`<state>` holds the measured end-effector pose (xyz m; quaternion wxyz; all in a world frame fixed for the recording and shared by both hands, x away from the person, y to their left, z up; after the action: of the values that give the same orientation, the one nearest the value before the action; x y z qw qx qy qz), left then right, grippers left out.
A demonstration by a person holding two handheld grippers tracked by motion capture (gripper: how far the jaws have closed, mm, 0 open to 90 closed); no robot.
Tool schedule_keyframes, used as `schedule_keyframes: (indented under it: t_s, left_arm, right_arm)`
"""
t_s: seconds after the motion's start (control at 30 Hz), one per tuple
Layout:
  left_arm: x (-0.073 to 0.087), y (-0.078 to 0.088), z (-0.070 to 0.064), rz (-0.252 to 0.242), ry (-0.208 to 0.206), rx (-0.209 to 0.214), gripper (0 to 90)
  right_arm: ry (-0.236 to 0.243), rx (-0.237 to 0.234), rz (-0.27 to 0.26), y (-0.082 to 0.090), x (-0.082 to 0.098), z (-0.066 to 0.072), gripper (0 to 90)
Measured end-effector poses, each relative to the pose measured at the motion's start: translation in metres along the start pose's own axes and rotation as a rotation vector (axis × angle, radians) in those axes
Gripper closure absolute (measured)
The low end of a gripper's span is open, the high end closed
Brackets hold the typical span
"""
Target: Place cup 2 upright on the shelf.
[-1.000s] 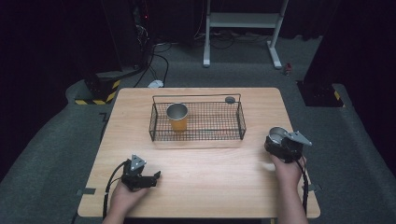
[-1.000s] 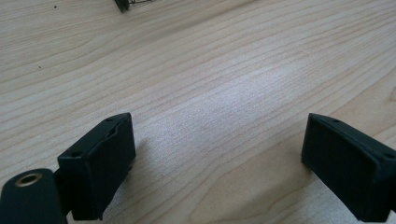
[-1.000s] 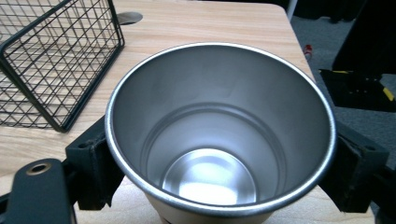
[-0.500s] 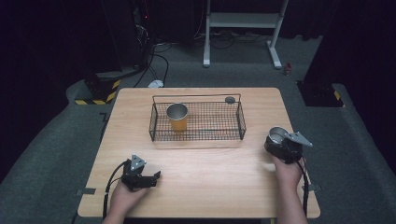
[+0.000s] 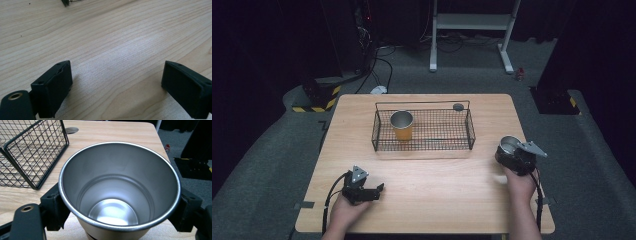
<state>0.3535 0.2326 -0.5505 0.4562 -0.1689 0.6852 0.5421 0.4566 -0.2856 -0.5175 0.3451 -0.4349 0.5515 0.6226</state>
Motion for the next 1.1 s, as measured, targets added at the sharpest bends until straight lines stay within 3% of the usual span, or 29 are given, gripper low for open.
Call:
schedule_keyframes:
  t_s: [0.6, 1.1]
  left_arm:
    - [0.000, -0.001, 0.001, 0.007, 0.006, -0.013, 7.4]
    - [0.000, -0.002, 0.003, 0.029, 0.020, -0.030, 0.3]
  right_arm:
    - [0.026, -0.026, -0.031, 0.007, -0.010, 0.013, 18.3]
    - [0.079, -0.106, -0.047, 0.010, -0.018, 0.047, 18.3]
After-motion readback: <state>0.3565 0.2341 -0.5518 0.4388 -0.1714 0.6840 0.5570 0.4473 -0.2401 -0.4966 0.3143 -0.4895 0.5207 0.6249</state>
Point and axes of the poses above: each handheld gripper's, and its own axes: y roughly backward along the jaws, x roughly out of its underside, z roughly to its left, the point moved 3 cm from there along -y, roughly forward along the jaws, and after that the axes turned 7 degrees about -z, right-handed, at the moved point
